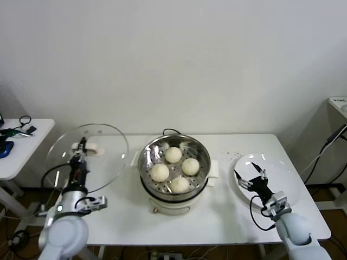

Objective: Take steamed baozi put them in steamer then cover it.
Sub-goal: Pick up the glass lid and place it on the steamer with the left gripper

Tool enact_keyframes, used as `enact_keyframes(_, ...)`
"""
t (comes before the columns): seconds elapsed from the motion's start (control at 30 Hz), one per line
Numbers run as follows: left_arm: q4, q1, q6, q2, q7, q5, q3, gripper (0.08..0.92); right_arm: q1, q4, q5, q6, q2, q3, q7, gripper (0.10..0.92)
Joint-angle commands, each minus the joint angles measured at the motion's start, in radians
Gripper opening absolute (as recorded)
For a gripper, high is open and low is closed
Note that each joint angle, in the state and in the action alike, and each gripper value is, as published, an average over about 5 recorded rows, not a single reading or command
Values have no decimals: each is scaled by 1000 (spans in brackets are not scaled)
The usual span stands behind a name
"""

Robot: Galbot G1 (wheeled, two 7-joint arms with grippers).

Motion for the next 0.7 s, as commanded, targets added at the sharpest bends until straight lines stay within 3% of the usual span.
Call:
enact_keyframes(0.03, -46, -154, 186, -23, 124, 111, 311, 153, 26, -36, -6, 11, 2, -12, -8, 823)
enact_keyframes(0.37, 100, -280, 214, -252, 193, 251, 460, 153, 24, -58, -10, 30, 9, 4, -18, 823)
enact_keyframes(0.7, 173, -375, 266, -345, 241, 252, 556, 153, 4, -59, -10, 44, 5, 49, -30, 823)
